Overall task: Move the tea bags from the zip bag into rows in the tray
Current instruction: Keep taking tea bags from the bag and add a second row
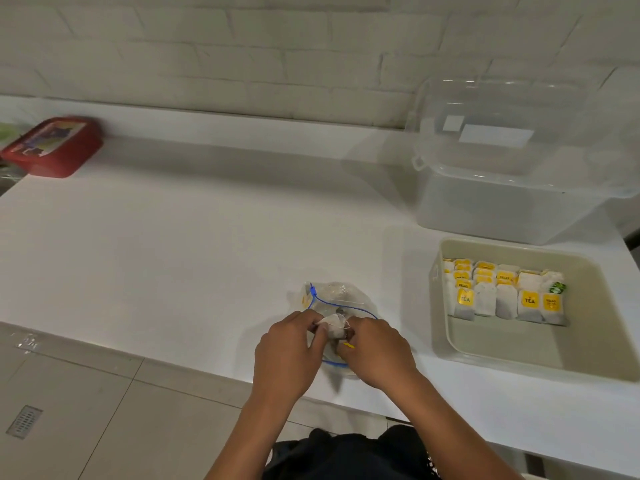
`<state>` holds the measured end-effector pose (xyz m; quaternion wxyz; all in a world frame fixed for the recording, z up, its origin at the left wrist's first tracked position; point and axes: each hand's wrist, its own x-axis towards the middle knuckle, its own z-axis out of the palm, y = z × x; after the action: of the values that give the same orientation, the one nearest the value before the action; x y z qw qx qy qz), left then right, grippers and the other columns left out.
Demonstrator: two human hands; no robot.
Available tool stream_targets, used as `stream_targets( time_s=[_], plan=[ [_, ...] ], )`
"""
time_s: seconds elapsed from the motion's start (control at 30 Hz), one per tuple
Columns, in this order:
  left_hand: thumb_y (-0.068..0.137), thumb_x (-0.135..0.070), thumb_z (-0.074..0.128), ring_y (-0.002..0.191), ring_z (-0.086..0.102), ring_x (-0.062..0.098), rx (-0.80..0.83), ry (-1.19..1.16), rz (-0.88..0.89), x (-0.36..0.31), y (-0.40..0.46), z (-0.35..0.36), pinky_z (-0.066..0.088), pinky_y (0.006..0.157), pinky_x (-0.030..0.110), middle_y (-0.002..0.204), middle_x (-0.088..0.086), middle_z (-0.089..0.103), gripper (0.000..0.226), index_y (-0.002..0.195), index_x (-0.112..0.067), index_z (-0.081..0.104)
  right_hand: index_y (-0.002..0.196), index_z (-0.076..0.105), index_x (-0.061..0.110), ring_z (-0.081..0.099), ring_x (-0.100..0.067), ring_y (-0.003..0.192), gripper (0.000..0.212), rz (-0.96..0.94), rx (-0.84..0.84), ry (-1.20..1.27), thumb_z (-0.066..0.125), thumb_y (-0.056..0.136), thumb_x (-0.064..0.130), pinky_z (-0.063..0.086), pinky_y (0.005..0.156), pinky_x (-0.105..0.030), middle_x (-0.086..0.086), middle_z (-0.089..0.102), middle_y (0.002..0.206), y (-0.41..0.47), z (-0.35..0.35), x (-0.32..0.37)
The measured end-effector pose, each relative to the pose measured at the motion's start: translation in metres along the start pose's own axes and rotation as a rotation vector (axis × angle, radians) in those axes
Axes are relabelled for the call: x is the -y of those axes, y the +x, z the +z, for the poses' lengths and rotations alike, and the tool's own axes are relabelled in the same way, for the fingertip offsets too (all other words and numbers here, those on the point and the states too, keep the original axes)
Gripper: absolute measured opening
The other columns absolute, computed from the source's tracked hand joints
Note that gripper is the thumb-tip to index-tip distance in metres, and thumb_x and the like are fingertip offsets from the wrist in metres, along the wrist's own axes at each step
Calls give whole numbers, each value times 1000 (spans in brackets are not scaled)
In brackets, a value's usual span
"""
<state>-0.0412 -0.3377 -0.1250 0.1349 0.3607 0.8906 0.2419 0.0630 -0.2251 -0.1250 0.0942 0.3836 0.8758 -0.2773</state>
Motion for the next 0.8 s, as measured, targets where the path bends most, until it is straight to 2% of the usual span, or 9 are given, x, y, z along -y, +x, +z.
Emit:
stream_targets(
  time_s=[0.07, 0.2, 0.37, 0.43, 0.5, 0.63, 0.7, 0.8],
  plan=[
    [97, -41, 55, 67, 58, 10, -7, -11, -5, 0, 1, 0, 51, 62, 30, 90, -19, 67, 11, 95, -36, 64, 93, 54, 30, 59, -21, 87, 10, -8, 32, 28, 57, 88, 38, 42, 65, -28, 7, 63, 93, -1, -2, -2],
    [100, -39, 52, 69, 59, 10, -30, -12, -9, -1, 3, 1, 47, 60, 27, 88, -16, 68, 13, 98, -32, 62, 106, 61, 31, 61, -21, 93, 20, 17, 76, 110, 60, 86, 30, 51, 74, -30, 7, 66, 99, 0, -3, -5],
    [101, -37, 50, 66, 59, 9, -39, -80, -24, -2, 7, 0, 52, 61, 32, 82, -15, 67, 13, 98, -33, 62, 102, 67, 35, 64, -14, 92, 22, 44, 44, 279, 62, 85, 22, 56, 82, -34, 14, 66, 95, 1, -12, -11],
    [100, -35, 51, 62, 58, 9, -51, -110, -21, -2, 8, -1, 53, 62, 33, 81, -16, 68, 11, 99, -35, 62, 102, 67, 36, 63, -10, 92, 21, 45, 1, 312, 63, 87, 22, 55, 81, -31, 18, 63, 92, -1, -17, -13],
    [99, -30, 54, 57, 56, 6, -63, -133, -13, -4, 9, -4, 52, 60, 28, 81, -19, 70, 13, 104, -37, 64, 102, 67, 36, 61, -4, 89, 19, 28, -48, 332, 63, 89, 23, 53, 76, -25, 20, 62, 87, -2, -22, -15],
    [97, -29, 57, 53, 56, 6, -67, -165, 0, -7, 9, -9, 52, 58, 29, 79, -21, 69, 14, 102, -38, 66, 101, 70, 36, 57, 3, 85, 18, -41, -120, 370, 64, 91, 22, 38, 67, -4, 25, 60, 86, -8, -32, -16],
    [97, -29, 58, 52, 59, 6, -63, -199, -10, -10, 10, -10, 52, 58, 29, 78, -22, 68, 13, 98, -38, 68, 102, 71, 38, 56, 0, 89, 21, -72, -160, 364, 62, 92, 21, 35, 70, -3, 23, 60, 92, -8, -36, -16],
    [97, -29, 61, 48, 62, 8, -51, -309, -51, -14, 9, -12, 53, 60, 30, 81, -23, 69, 14, 95, -38, 71, 104, 71, 43, 54, -2, 80, 25, -85, -211, 350, 59, 95, 24, 34, 66, -7, 18, 57, 90, -9, -39, -16]
  ],
)
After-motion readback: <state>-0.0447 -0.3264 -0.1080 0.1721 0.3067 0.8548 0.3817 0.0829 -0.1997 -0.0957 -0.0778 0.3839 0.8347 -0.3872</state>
